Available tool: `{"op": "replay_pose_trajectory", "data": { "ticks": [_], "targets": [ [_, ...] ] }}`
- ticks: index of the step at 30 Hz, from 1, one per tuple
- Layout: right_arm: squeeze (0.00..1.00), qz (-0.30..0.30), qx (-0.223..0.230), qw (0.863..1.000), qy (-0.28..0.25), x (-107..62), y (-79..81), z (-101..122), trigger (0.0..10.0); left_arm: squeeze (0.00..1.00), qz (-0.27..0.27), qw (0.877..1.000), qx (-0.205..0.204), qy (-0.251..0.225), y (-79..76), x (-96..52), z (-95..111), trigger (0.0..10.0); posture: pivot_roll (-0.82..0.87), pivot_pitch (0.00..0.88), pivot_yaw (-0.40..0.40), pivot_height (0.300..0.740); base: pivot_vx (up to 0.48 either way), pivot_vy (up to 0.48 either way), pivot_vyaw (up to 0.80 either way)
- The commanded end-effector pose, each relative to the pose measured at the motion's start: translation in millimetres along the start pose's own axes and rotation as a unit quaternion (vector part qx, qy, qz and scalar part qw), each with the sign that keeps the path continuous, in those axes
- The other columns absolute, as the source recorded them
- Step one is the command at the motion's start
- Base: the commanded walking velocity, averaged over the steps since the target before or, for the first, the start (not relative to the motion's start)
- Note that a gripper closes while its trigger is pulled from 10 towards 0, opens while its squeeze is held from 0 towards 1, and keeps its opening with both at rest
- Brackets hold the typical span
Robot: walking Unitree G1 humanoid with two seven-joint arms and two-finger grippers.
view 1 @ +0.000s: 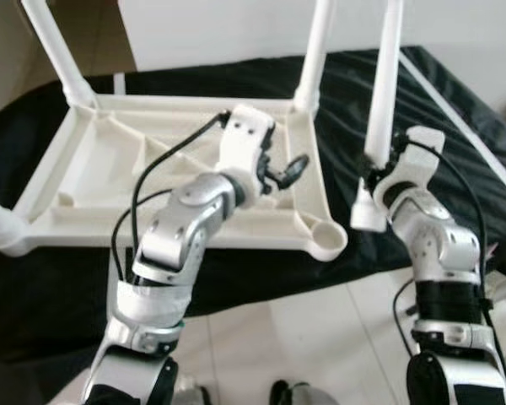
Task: Building children table
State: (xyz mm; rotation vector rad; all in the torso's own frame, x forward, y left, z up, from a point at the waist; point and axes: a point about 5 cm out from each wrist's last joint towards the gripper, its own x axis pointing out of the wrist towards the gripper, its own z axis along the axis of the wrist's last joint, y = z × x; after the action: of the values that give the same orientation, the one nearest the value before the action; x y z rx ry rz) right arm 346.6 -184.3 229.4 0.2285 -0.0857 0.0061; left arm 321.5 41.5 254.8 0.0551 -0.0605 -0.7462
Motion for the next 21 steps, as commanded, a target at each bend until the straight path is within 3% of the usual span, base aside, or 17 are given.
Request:
{"op": "replay_pose_trajectory", "data": {
  "ticks": [1, 7, 8, 9, 14, 21],
  "targets": [
    [0.00, 0.025, 0.013, 0.997, -0.074, -5.6, 9.2, 19, 10.0, 0.00, 0.031, 1.000, -0.001, -0.003, 5.6, 5.9, 3, 10.0, 0.01, 0.021, -0.027, 0.740, 0.000, 0.000, 0.00],
    [0.00, 0.057, 0.007, 0.992, -0.113, -13.2, 22.7, 27, 10.0, 0.00, 0.059, 0.998, -0.007, 0.015, 17.5, 12.3, 1, 10.0, 0.00, 0.018, -0.026, 0.740, 0.000, 0.000, 0.00],
    [0.00, 0.100, -0.031, 0.986, -0.130, -18.6, 35.5, 27, 10.0, 0.00, 0.070, 0.997, -0.002, 0.031, 25.3, 16.5, 0, 10.0, 0.00, 0.012, -0.025, 0.740, 0.000, 0.000, 0.00],
    [0.00, 0.116, -0.040, 0.983, -0.133, -20.3, 39.5, 26, 10.0, 0.00, 0.067, 0.997, -0.004, 0.034, 26.6, 17.4, -1, 10.0, 0.00, 0.012, -0.025, 0.740, 0.000, 0.000, 0.00],
    [0.00, 0.178, -0.038, 0.974, -0.133, -26.5, 51.5, 22, 10.0, 0.00, 0.049, 0.998, 0.013, 0.024, 25.3, 17.2, 2, 10.0, 0.00, 0.012, -0.029, 0.740, 0.000, 0.000, 0.00],
    [0.00, 0.245, -0.068, 0.959, -0.125, -33.0, 63.7, 10, 10.0, 0.00, 0.098, 0.995, 0.008, 0.010, 40.1, 19.2, 10, 10.0, 0.01, 0.013, -0.036, 0.740, 0.000, 0.000, 0.00]
  ]
}}
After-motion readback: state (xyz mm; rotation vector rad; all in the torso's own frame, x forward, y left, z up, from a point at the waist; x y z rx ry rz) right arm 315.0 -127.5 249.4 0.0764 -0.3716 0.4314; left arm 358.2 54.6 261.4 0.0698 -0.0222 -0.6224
